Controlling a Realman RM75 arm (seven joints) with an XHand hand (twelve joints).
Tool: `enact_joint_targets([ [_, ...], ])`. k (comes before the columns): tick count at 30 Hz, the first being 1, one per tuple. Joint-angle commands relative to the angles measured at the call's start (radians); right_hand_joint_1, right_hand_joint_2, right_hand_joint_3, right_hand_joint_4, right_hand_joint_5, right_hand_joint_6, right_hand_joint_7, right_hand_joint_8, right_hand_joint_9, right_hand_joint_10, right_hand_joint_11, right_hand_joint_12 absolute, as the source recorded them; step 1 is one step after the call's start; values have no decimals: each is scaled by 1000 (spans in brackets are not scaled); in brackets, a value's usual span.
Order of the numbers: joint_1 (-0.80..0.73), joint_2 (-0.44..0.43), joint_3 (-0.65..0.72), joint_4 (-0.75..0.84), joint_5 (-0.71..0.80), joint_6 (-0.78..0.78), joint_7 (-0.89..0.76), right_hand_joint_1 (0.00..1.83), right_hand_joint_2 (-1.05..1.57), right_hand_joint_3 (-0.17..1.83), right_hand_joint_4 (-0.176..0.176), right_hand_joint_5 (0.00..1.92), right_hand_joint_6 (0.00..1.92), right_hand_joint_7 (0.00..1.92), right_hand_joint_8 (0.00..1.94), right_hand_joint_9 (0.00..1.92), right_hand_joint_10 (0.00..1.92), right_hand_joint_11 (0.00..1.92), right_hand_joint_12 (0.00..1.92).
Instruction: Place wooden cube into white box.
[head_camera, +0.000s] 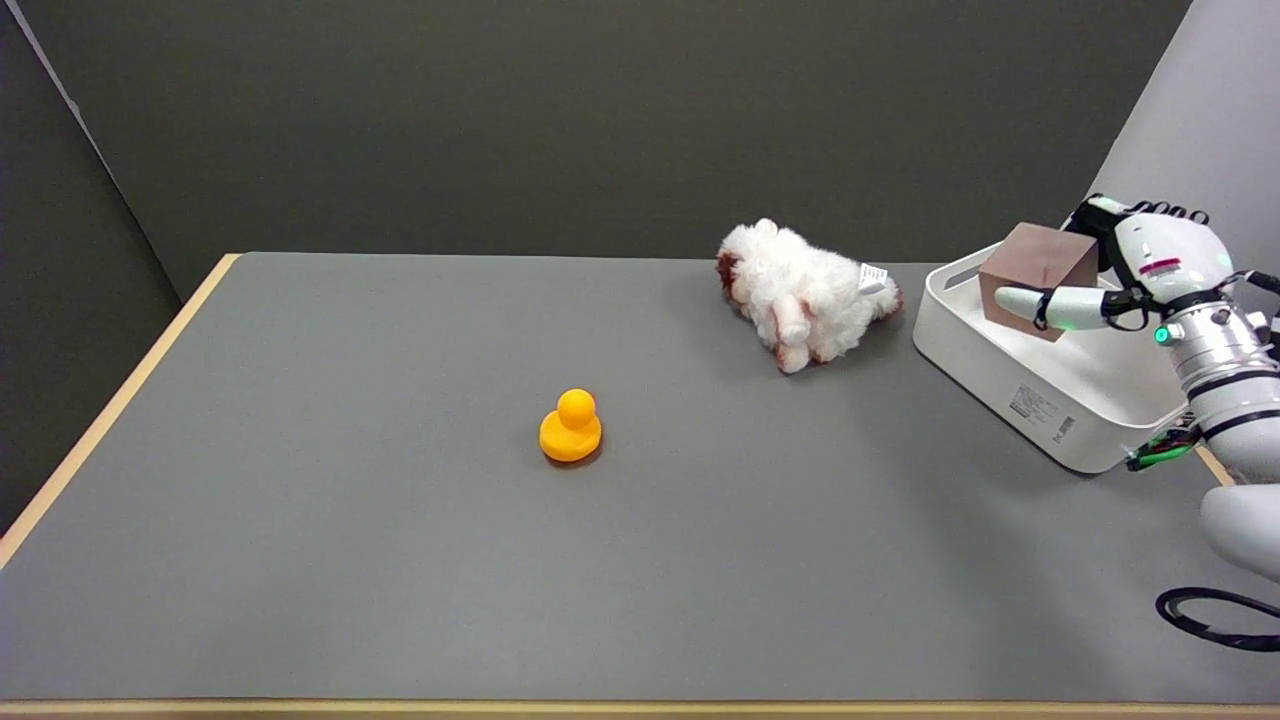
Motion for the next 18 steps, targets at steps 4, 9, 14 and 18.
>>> enact_joint_targets([
  [4,-59,-26,-43,-65,135,37,31,848,680,906,90,430,893,626,773,556,1139,307,1468],
  [9,-74,-30,-42,-32,165,85,44,813,641,918,68,318,580,496,523,376,932,132,1280],
  [14,-63,-31,-60,24,174,90,50,777,621,920,48,266,479,394,408,239,783,13,1178],
  [18,-55,-42,-68,89,174,93,50,776,613,920,45,257,461,376,390,222,766,-1,1155],
])
